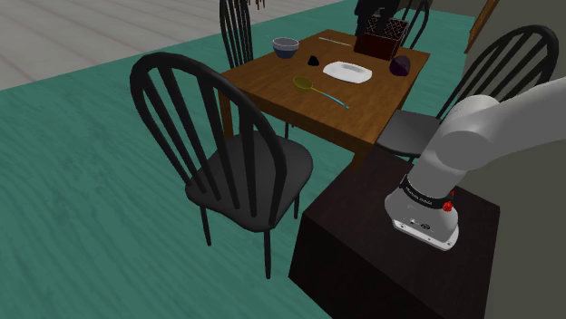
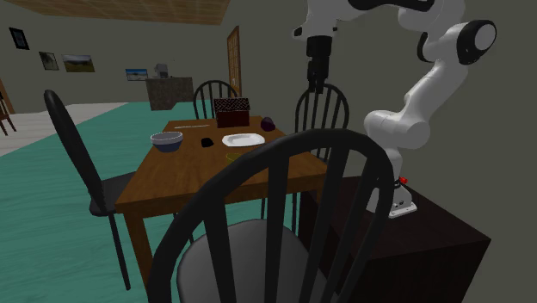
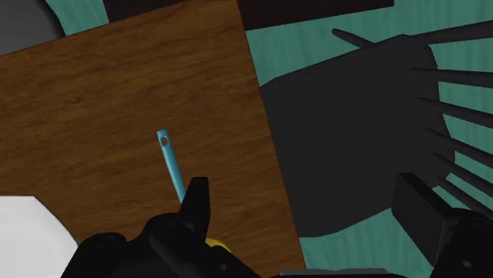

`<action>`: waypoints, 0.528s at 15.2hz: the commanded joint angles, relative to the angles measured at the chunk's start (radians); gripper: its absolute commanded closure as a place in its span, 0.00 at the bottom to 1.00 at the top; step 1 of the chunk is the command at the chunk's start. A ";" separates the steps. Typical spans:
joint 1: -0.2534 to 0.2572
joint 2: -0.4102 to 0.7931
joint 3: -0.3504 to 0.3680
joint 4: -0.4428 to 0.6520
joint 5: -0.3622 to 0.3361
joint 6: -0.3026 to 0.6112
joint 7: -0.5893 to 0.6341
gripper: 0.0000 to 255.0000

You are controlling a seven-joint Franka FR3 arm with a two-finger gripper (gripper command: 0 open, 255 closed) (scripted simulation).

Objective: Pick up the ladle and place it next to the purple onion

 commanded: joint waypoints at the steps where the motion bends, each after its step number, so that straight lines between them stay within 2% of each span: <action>1: 0.000 0.000 0.000 0.000 0.000 0.000 0.000 0.00; 8: -0.004 0.112 -0.039 -0.115 -0.076 0.245 -0.090 0.00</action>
